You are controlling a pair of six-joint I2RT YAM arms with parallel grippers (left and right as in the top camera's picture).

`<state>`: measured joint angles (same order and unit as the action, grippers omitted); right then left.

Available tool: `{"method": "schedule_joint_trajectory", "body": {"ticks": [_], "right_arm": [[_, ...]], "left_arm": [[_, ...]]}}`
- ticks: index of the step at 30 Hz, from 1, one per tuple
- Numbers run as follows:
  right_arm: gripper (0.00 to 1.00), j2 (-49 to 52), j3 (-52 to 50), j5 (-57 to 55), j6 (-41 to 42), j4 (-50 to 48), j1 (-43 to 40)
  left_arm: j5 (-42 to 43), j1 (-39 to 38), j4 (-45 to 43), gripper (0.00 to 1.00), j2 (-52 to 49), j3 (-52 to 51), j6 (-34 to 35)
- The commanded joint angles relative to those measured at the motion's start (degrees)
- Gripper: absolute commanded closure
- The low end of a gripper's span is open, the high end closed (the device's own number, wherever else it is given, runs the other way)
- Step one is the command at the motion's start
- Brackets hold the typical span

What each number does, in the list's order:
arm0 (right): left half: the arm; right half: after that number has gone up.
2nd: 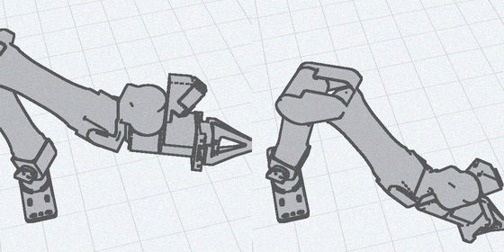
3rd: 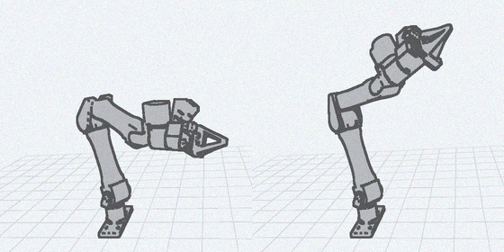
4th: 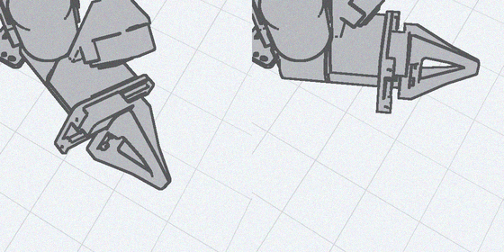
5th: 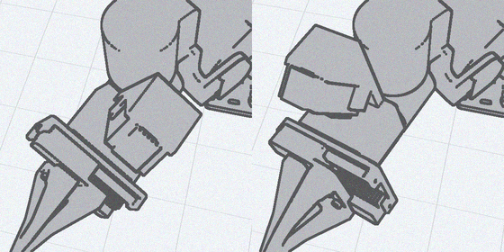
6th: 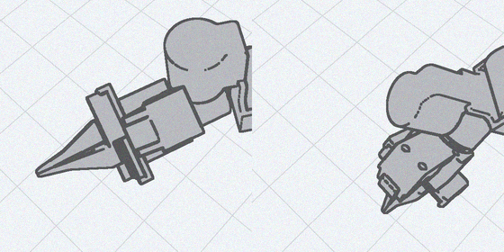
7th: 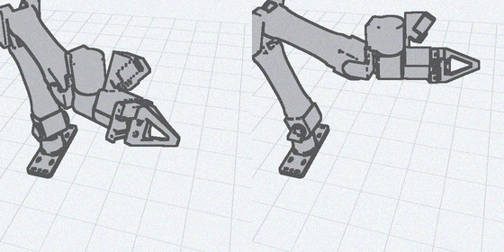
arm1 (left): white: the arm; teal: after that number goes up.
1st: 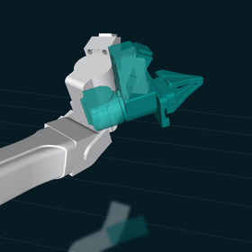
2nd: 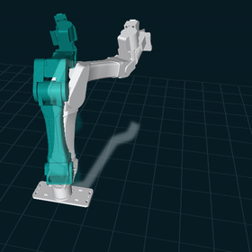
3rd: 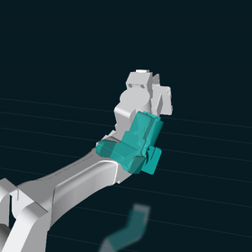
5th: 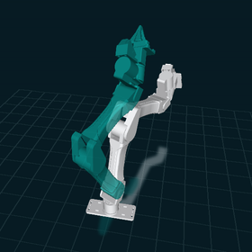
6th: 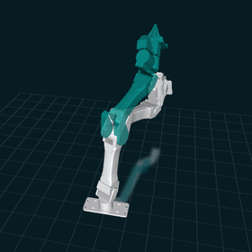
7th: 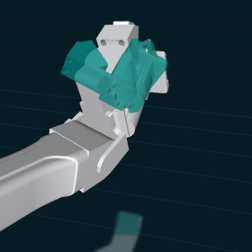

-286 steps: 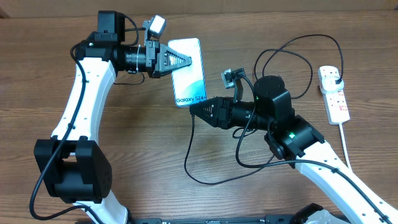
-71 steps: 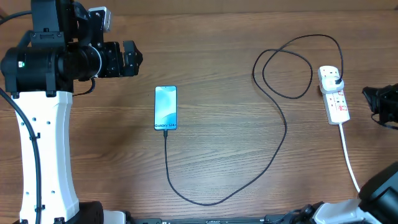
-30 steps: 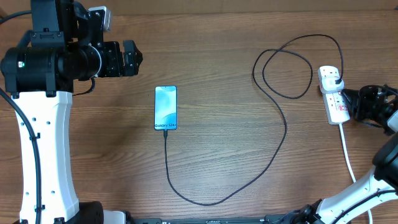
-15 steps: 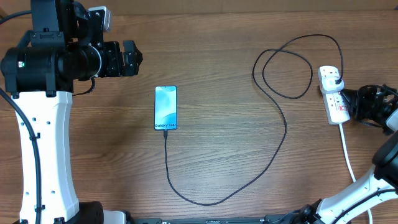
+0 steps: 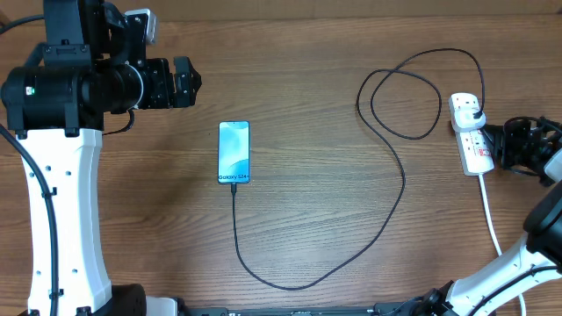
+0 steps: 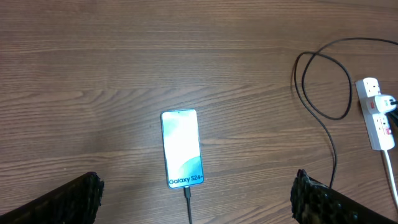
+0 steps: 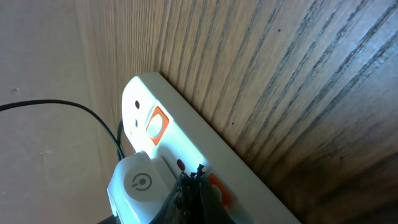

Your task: Plug charger to phone and switch on socket

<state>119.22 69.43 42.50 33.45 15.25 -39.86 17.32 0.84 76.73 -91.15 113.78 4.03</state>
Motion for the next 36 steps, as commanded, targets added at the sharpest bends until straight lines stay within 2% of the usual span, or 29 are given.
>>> {"method": "schedule_joint_trajectory", "body": {"ticks": [1,14,21,28,36], "right_arm": [[0.96,0.44,-0.72,1.11,-0.44,2.19,3.85],[0.96,0.44,-0.79,1.05,-2.05,7.78,3.91],[0.96,0.44,-0.7,-0.09,-2.16,6.05,3.21],[0.96,-1.22,1.7,0.48,-1.92,6.62,-2.36],[0.96,-10.73,4.31,0.9,-2.43,11.21,-8.79]], "left_arm": [[0.09,-0.15,-0.24,0.0,-0.35,0.59,-0.63],[0.09,-0.13,-0.26,0.0,-0.35,0.59,-0.63],[0.09,-0.13,-0.24,0.0,-0.35,0.59,-0.63],[0.09,-0.13,-0.26,0.0,-0.35,0.59,-0.63],[0.09,-0.13,-0.24,0.0,-0.35,0.59,-0.63]]}}
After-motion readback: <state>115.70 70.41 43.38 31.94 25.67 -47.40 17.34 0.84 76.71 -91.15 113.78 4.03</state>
